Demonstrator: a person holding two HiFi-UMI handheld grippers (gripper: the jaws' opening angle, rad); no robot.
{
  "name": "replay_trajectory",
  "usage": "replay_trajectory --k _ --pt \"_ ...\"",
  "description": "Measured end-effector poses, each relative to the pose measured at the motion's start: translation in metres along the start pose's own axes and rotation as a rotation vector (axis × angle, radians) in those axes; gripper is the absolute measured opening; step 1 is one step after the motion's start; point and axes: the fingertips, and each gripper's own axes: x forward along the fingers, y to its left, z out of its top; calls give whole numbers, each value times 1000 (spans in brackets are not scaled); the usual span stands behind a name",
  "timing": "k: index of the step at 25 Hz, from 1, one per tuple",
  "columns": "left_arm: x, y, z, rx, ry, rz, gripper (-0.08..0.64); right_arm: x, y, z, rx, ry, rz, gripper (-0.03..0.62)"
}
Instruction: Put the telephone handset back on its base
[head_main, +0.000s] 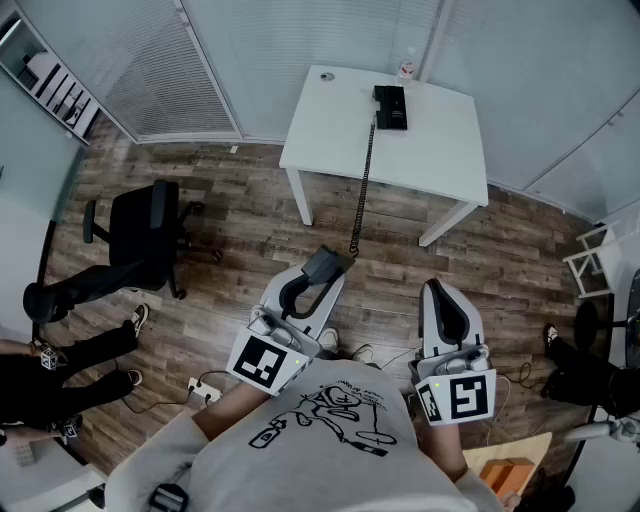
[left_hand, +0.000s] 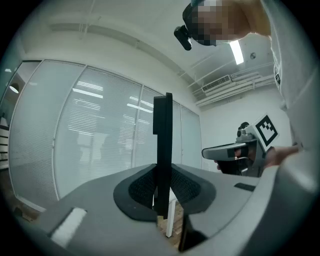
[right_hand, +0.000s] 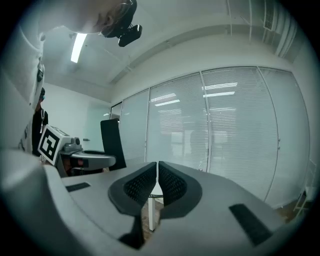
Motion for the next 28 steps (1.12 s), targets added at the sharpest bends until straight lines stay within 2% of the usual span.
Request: replay_trajectory --k 9,13,23,28 --pt "-12 22 -2 -11 1 -9 74 14 23 0 38 -16 -9 15" --pt "-16 25 -4 -14 5 -9 74 15 24 -5 26 -6 -9 15" --pt "8 39 -16 -27 28 7 74 38 3 -15 62 -13 -7 15" --pt "42 45 -19 12 54 -16 74 52 -27 -17 83 -28 -29 15"
